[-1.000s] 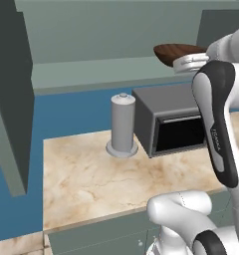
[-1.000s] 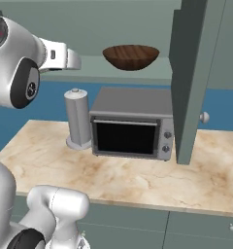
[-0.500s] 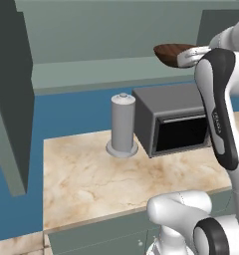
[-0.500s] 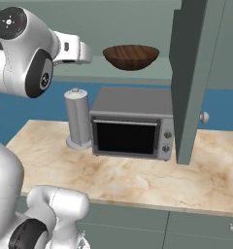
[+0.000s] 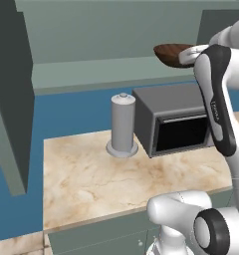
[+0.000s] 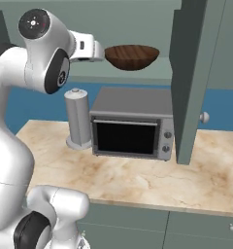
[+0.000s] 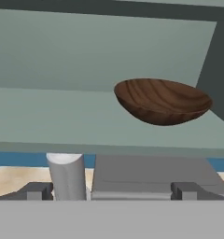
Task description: Move the bowls from the cabinet to the plates on the dining table.
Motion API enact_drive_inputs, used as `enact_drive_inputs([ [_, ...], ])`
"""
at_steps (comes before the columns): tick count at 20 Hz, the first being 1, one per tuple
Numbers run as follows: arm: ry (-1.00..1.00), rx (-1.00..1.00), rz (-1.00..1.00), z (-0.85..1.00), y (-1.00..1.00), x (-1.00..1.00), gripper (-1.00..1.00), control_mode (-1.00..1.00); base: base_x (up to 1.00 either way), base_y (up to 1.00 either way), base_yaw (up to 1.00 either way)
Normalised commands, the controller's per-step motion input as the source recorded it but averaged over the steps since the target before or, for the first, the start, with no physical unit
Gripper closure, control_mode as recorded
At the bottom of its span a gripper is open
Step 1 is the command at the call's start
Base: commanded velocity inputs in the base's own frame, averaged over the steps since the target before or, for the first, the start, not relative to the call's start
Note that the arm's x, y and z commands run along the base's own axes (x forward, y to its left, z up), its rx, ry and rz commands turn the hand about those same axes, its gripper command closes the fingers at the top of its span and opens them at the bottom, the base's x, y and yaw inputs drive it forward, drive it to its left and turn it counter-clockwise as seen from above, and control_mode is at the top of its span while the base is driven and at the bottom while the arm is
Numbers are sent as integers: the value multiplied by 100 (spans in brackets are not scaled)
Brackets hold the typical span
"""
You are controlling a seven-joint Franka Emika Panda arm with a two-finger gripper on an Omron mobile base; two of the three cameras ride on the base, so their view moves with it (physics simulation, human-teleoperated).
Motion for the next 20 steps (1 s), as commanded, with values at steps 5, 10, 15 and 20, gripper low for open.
enact_drive_inputs([
  [5, 4, -4, 0, -14, -16, 43, -100, -100, 0, 0, 0],
  [10, 0, 0, 0, -3, -14, 40, -100, -100, 0, 0, 0],
  [15, 0, 0, 1, 0, -1, 32, -100, -100, 0, 0, 0],
  [20, 0, -2, 0, 0, 0, 29, -100, -100, 0, 0, 0],
])
